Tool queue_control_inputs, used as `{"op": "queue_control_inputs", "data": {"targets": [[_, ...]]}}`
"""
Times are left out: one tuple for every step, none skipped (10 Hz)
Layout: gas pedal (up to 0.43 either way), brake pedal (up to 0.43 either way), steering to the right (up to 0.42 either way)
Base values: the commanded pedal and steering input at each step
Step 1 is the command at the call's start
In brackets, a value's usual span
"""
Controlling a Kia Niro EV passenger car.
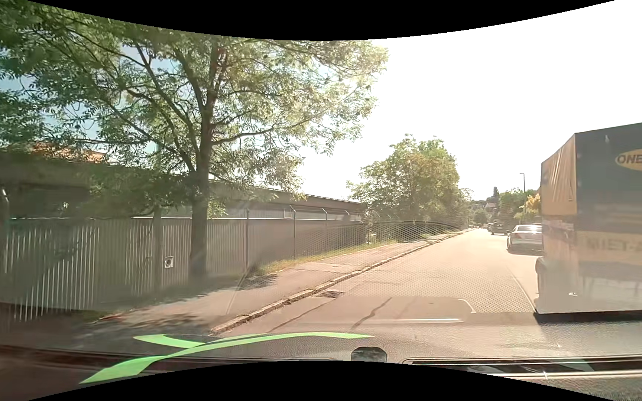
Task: Follow the waypoints while adhering to traffic rules and regulations
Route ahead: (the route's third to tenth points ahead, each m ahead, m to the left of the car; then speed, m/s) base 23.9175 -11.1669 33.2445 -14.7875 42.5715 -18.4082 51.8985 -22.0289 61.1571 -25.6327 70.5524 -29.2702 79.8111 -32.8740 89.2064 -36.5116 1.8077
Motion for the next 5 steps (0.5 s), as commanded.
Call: {"op": "queue_control_inputs", "data": {"targets": [[0.150,0.000,0.090],[0.150,0.000,0.106],[0.150,0.000,0.119],[0.150,0.000,0.134],[0.150,0.000,0.161]]}}
